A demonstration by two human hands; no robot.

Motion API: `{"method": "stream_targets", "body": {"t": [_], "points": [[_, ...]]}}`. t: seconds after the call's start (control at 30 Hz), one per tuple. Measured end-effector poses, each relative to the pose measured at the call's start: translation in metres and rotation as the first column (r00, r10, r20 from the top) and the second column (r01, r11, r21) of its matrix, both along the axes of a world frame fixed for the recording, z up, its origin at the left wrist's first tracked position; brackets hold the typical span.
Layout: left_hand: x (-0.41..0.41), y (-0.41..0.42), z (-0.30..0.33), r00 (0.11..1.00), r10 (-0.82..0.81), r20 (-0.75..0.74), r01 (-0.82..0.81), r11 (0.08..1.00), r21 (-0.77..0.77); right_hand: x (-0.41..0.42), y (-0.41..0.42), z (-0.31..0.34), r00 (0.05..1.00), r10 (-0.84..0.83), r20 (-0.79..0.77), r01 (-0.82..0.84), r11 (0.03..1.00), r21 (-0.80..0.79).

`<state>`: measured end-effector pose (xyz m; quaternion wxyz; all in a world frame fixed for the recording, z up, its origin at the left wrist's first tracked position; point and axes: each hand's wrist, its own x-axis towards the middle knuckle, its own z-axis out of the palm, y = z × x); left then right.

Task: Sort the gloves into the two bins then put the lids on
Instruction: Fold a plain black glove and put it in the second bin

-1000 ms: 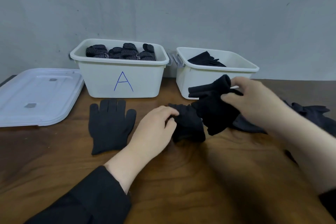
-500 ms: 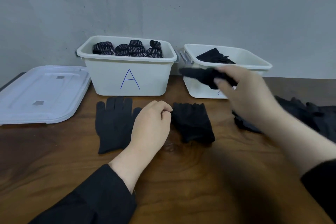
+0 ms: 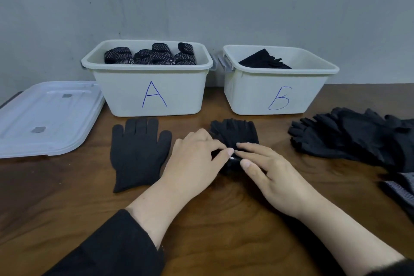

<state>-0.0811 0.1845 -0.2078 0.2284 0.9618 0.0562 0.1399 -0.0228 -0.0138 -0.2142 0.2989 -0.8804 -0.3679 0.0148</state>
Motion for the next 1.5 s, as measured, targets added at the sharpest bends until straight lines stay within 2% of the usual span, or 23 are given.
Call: {"method": "stream_targets", "body": {"t": [0.07, 0.17, 0.27, 0.43, 0.5, 0.6, 0.67, 0.73, 0.9, 0.93, 1.03, 1.07, 1.17, 1.23, 1.3, 1.4, 1.43, 1.5], "points": [[0.0, 0.0, 0.0, 0.999, 0.016, -0.038, -0.016, 1.0, 0.025, 0.005, -0.001, 0.003, 0.989, -0.135, -0.062, 0.142, 0.981, 0.135], [0.0, -0.001, 0.0, 0.998, 0.034, -0.05, -0.031, 0.998, 0.055, 0.014, 0.0, 0.005, 0.949, -0.285, -0.134, 0.298, 0.95, 0.095], [0.0, -0.004, 0.001, 0.998, 0.037, -0.051, -0.033, 0.996, 0.08, 0.016, 0.006, 0.005, 0.925, -0.311, -0.217, 0.334, 0.939, 0.078], [0.0, -0.004, 0.001, 0.997, 0.034, -0.063, -0.029, 0.996, 0.086, 0.015, 0.019, 0.006, 0.92, -0.268, -0.285, 0.325, 0.929, 0.178], [0.001, -0.004, 0.001, 0.998, 0.039, -0.046, -0.038, 0.999, 0.029, 0.014, 0.022, 0.006, 0.912, -0.24, -0.332, 0.33, 0.911, 0.248], [0.0, -0.001, 0.001, 0.99, 0.114, 0.088, -0.096, 0.977, -0.192, 0.011, 0.024, 0.006, 0.9, -0.202, -0.386, 0.343, 0.875, 0.341], [0.0, 0.002, 0.002, 0.967, 0.207, 0.152, -0.144, 0.927, -0.345, 0.01, 0.022, 0.009, 0.9, -0.177, -0.399, 0.339, 0.86, 0.382], [0.0, 0.005, 0.005, 0.96, 0.252, 0.12, -0.168, 0.865, -0.473, 0.009, 0.018, 0.012, 0.912, -0.139, -0.386, 0.302, 0.864, 0.402], [-0.001, 0.006, 0.015, 0.983, 0.186, -0.012, -0.139, 0.691, -0.71, 0.004, 0.015, 0.024, 0.937, 0.03, -0.347, 0.134, 0.889, 0.439], [-0.002, 0.005, 0.017, 0.986, 0.167, -0.02, -0.121, 0.621, -0.774, 0.002, 0.014, 0.026, 0.939, 0.057, -0.339, 0.104, 0.893, 0.438], [-0.006, 0.004, 0.021, 0.996, 0.015, -0.085, -0.085, 0.302, -0.949, 0.0, 0.014, 0.03, 0.941, 0.108, -0.321, 0.043, 0.901, 0.432], [-0.008, 0.003, 0.022, 0.995, -0.039, -0.088, -0.075, 0.256, -0.964, 0.0, 0.014, 0.03, 0.94, 0.117, -0.321, 0.037, 0.899, 0.437], [-0.008, 0.0, 0.022, 0.997, -0.005, -0.079, -0.076, 0.202, -0.976, 0.003, 0.014, 0.03, 0.925, 0.125, -0.359, 0.09, 0.845, 0.527], [-0.007, 0.0, 0.021, 0.996, 0.073, -0.055, -0.063, 0.115, -0.991, 0.007, 0.012, 0.028, 0.909, 0.058, -0.414, 0.204, 0.803, 0.56], [-0.006, 0.0, 0.022, 0.99, 0.139, -0.022, -0.026, 0.029, -0.999, 0.009, 0.01, 0.026, 0.83, 0.03, -0.557, 0.33, 0.779, 0.533], [-0.005, -0.001, 0.024, 0.976, 0.217, 0.032, 0.027, 0.028, -0.999, 0.009, 0.01, 0.024, 0.62, 0.213, -0.756, 0.401, 0.741, 0.538], [-0.004, -0.002, 0.025, 0.971, 0.235, 0.048, 0.043, 0.03, -0.999, 0.007, 0.011, 0.024, 0.581, 0.274, -0.766, 0.385, 0.737, 0.556], [-0.003, -0.004, 0.024, 0.96, 0.27, 0.073, 0.064, 0.044, -0.997, 0.005, 0.014, 0.025, 0.584, 0.308, -0.751, 0.354, 0.736, 0.577]]}}
